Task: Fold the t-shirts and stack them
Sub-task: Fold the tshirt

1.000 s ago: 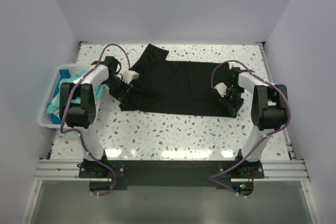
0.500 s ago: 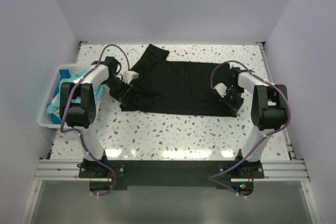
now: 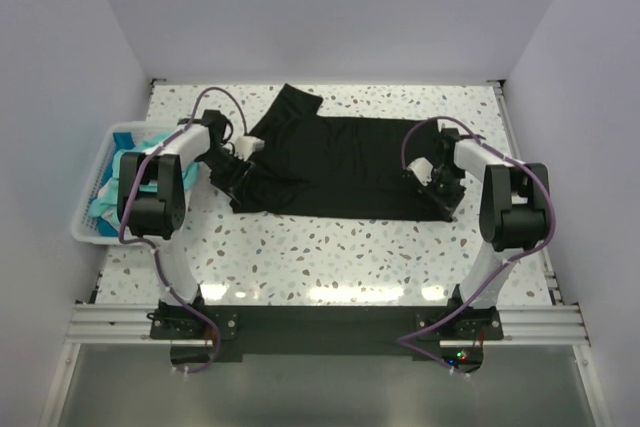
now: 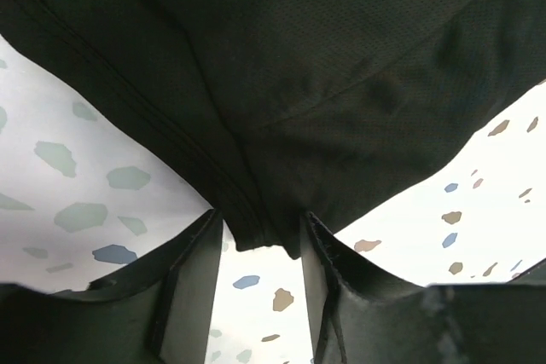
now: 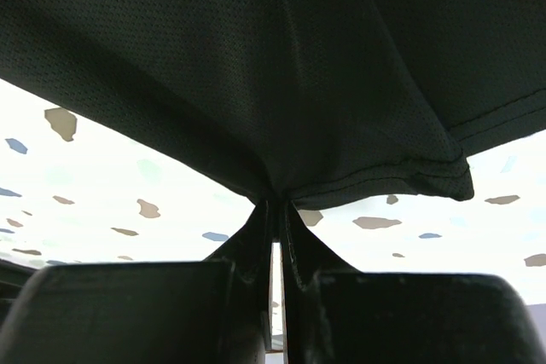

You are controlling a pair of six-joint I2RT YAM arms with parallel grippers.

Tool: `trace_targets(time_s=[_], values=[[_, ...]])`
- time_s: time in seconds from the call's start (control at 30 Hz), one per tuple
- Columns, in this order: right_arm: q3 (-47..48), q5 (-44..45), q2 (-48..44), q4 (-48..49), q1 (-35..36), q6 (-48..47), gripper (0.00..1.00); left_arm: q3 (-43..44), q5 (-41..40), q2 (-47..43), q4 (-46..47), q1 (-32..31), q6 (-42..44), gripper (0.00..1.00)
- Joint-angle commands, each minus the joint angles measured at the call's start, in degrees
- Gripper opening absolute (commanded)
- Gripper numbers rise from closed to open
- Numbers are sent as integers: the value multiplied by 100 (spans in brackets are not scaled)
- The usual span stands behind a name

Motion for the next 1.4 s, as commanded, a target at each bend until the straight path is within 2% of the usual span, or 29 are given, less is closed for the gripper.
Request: trace_targets(time_s=[0.0, 0.17, 0.3, 0.6, 0.73, 1.37], values=[[-93, 216, -222, 285, -16, -143, 0, -21, 42, 36, 85, -12, -54, 45], [-145, 225, -283, 311, -7, -152, 0, -118, 156, -69, -20, -12, 52, 41], [-172, 225, -301, 294, 20, -117, 0, -101, 201, -367, 15, -12, 0, 43], [-286, 234, -397, 311, 46, -82, 0, -100, -256, -1053, 270, -161, -247, 40], [-277, 252, -389, 337, 64, -73, 0, -188, -73, -887, -2, -276, -273, 40], [-400, 401, -485, 416, 151, -82, 0, -478, -204, -175, 199, -293, -396, 36]])
